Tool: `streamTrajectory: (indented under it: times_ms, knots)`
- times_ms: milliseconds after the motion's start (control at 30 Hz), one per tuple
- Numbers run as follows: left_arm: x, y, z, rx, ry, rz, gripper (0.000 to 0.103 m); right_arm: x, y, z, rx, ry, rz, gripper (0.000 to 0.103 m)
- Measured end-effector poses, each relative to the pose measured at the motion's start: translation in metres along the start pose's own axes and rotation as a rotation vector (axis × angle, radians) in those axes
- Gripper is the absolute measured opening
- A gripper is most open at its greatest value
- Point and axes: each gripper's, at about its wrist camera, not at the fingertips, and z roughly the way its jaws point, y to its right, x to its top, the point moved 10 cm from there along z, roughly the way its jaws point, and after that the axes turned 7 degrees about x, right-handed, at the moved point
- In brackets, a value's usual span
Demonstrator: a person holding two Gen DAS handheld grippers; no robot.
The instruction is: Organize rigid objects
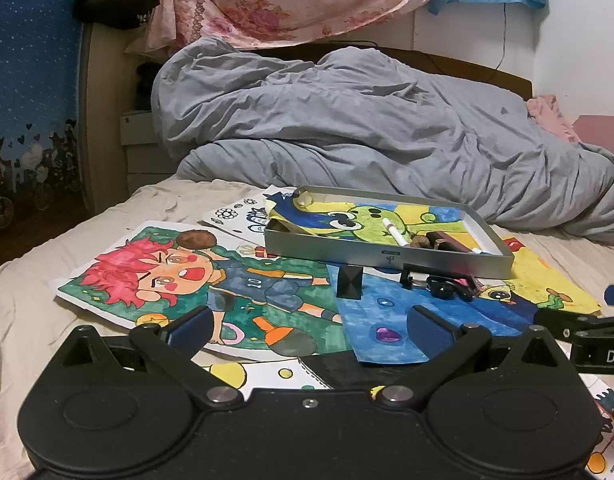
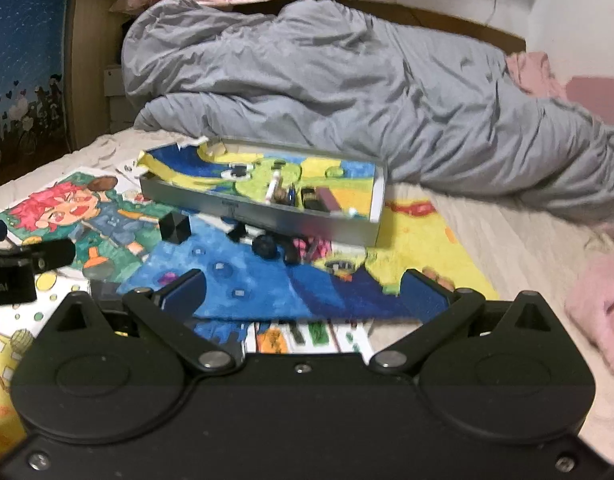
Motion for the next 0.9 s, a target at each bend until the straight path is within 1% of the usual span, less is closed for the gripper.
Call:
streamTrajectory:
  times_ms: [100, 233, 333, 433, 533, 633, 733, 900]
  knots:
    - [0.002, 0.0, 0.003, 0.003, 0.004, 0.006, 0.102, 0.01, -0.001, 0.004, 0.021, 0.02, -0.01, 0.103]
    - [0.006, 0.0, 0.01, 0.001, 0.006, 0.002, 0.102, 0.017, -0.005, 0.012, 0.056, 0.016, -0.034, 0.103]
    - [0.012, 0.002, 0.019, 0.0, 0.008, 0.003, 0.102, 0.019, -0.008, 0.022, 0.082, 0.004, -0.051, 0.103]
    - [0.017, 0.005, 0.033, -0.004, -0.006, 0.002, 0.102, 0.022, -0.013, 0.037, 0.132, -0.021, -0.064, 0.102]
    - [0.02, 0.011, 0.049, -0.033, -0.026, 0.006, 0.102, 0.024, -0.016, 0.055, 0.192, -0.041, -0.078, 0.102]
    - [0.021, 0.018, 0.064, -0.052, -0.039, 0.032, 0.102, 0.022, -0.017, 0.075, 0.225, -0.068, -0.105, 0.103]
    - [0.023, 0.024, 0.081, -0.079, -0.062, 0.035, 0.102, 0.017, -0.017, 0.097, 0.268, -0.111, -0.125, 0.102]
    - [0.023, 0.03, 0.112, -0.119, -0.106, 0.025, 0.102, 0.013, -0.012, 0.126, 0.311, -0.143, -0.096, 0.103]
